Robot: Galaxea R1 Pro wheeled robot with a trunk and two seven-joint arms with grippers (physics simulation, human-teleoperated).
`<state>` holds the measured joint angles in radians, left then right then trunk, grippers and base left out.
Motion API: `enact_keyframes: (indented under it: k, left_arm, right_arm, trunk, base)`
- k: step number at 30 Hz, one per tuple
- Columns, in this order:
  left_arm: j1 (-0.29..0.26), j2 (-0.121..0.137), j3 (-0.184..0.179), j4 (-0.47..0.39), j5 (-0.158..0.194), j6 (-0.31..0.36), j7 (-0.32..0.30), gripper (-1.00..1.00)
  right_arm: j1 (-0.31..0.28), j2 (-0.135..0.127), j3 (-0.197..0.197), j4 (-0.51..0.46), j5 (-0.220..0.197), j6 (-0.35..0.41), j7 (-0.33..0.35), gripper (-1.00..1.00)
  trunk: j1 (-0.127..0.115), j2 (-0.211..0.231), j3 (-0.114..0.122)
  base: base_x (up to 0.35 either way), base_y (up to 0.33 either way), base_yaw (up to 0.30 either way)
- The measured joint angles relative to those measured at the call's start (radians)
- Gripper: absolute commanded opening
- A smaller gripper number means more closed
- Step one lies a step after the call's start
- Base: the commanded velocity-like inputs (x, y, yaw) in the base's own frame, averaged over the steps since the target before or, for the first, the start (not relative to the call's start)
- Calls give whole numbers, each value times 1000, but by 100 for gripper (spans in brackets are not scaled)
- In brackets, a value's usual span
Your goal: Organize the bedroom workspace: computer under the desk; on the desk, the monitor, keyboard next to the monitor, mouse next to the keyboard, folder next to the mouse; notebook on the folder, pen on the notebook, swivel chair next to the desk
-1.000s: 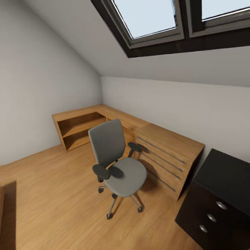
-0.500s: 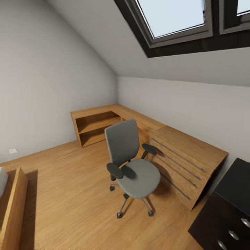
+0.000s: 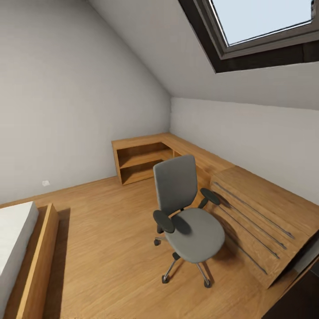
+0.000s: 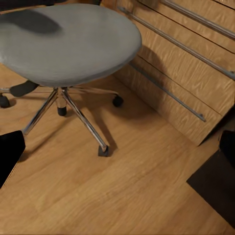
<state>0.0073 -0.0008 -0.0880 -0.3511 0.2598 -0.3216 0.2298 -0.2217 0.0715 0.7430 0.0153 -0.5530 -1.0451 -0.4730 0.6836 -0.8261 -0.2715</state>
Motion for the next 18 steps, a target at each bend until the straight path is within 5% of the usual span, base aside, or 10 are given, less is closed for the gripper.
enact_keyframes:
  k: [18]
  left_arm:
    - [0,-2,1,0,0,-11,0,100]
  right_arm:
    - [0,0,1,1,0,0,0,100]
  trunk:
    - [0,0,0]
  base:
    - [0,0,287]
